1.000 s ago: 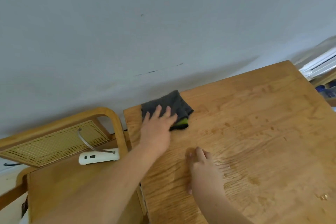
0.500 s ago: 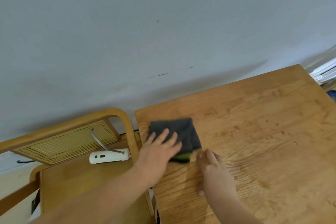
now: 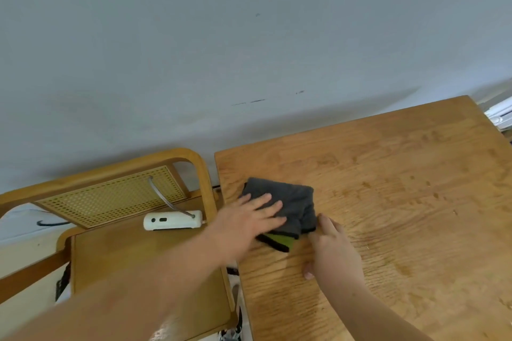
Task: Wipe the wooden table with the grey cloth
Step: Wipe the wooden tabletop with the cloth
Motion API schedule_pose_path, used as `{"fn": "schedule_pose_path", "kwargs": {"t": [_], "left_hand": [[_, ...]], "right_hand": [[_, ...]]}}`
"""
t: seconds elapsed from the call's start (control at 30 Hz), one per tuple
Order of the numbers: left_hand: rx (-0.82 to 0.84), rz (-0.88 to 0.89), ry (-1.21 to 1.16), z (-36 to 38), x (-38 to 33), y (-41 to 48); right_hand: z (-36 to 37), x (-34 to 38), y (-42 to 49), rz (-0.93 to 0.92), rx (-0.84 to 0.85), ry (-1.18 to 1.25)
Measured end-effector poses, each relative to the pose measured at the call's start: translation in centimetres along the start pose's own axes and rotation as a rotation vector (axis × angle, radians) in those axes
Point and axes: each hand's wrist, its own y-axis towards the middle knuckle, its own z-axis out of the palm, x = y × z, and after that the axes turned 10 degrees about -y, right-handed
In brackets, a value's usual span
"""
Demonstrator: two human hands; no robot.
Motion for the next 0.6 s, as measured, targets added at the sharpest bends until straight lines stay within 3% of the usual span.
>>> {"fn": "schedule_pose_path", "kwargs": {"t": [0.03, 0.1, 0.17, 0.23, 0.3, 0.37, 0.47, 0.53, 0.6], "left_hand": [[0.032, 0.010, 0.041, -1.1, 2.0, 0.4], [0.000, -0.156, 0.002, -3.1, 4.7, 1.8], [-0.202, -0.398, -0.181, -3.6, 4.5, 2.7], [-0.318, -0.502, -0.237, -2.1, 1.2, 3.1], [-0.273, -0.461, -0.168, 0.5, -2.8, 2.3], [-0.144, -0.284, -0.021, 2.2, -5.2, 0.6], [0.069, -0.065, 0.186, 0.9, -3.1, 0.0], [0.063, -0.133, 0.207, -0.5, -1.7, 1.1], [-0.088, -0.323, 0.073, -0.7, -3.0, 2.3]], "right_hand": [[0.1, 0.0, 0.1, -0.009, -0.008, 0.004], [0.0, -0.1, 0.1, -0.003, -0.014, 0.016], [-0.2, -0.1, -0.1, 0.000, 0.003, 0.009], [-0.1, -0.3, -0.2, 0.006, 0.027, 0.002], [0.2, -0.5, -0.2, 0.002, 0.021, 0.012], [0.7, -0.8, 0.0, -0.003, -0.016, 0.056], [1.6, -1.3, -0.3, -0.022, -0.035, 0.127], [2.1, -2.0, -1.4, -0.043, -0.074, 0.207], [2.6, -2.7, -3.5, -0.049, -0.158, 0.259]]}}
